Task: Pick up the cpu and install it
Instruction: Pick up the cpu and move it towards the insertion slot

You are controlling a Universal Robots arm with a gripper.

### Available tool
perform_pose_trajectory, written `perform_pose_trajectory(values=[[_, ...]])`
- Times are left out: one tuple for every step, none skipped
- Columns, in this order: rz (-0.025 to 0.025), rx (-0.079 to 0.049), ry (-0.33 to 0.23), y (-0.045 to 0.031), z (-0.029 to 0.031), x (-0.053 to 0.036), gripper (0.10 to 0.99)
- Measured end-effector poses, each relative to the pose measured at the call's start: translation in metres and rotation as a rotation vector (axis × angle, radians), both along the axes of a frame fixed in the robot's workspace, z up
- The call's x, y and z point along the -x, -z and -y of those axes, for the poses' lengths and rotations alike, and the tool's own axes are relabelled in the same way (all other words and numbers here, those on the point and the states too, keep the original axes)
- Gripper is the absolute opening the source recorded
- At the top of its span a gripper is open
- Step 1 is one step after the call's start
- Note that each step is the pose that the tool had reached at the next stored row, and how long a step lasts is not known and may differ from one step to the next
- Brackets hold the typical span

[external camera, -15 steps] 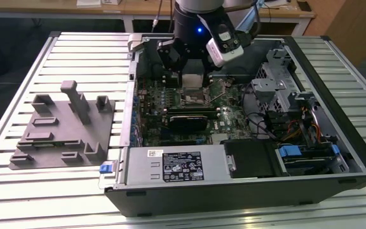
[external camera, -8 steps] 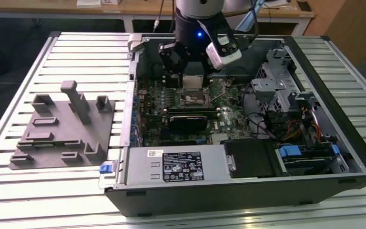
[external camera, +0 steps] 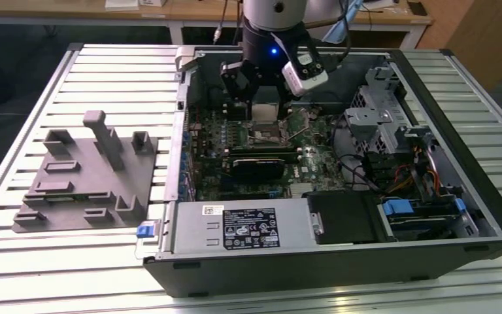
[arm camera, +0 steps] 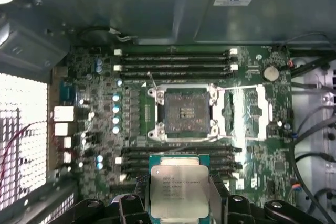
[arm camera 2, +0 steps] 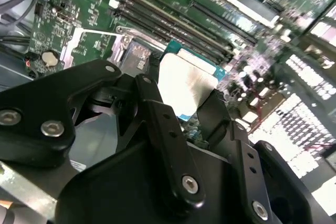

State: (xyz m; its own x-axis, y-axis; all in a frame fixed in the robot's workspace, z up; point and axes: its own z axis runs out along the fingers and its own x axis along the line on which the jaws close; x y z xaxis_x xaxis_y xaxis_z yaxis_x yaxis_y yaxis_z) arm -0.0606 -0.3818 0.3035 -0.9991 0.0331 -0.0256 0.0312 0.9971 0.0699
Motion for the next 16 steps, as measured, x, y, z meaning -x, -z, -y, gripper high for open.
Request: perform_pose_trajectory(values=[[0.0001,0.0,0.0,0.0019,-0.0023,-0.0008,0.537],[0.0001,0.0,0.0,0.0036,-0.0046,-0.0018,0.537],[0.0,0.0,0.0,0.0055,-0.007,-0.0031,0.537],[-0.0001,0.0,0.0,0.0072,-0.0093,-0.0045,0.537],[0.0,0.0,0.0,0.0091,-0.0118,-0.0062,0.537],[0.0,0.0,0.0,0.011,-0.0142,-0.0082,0.537],[-0.0001,0.0,0.0,0.0127,-0.0165,-0.0099,0.537],[0.0,0.0,0.0,0.0145,-0.0189,-0.0115,0.537],[0.0001,0.0,0.0,0.0162,-0.0216,-0.0128,0.537],[0.0,0.0,0.0,0.0177,-0.0242,-0.0138,0.537],[0.0,0.0,0.0,0.0193,-0.0267,-0.0146,0.537],[0.0,0.0,0.0,0.0209,-0.0291,-0.0152,0.537],[0.0,0.0,0.0,0.0224,-0.0313,-0.0157,0.537],[-0.0001,0.0,0.0,0.0239,-0.0334,-0.0163,0.537],[-0.0001,0.0,0.0,0.0251,-0.0353,-0.0168,0.537],[0.0,0.0,0.0,0.0262,-0.037,-0.0172,0.537]])
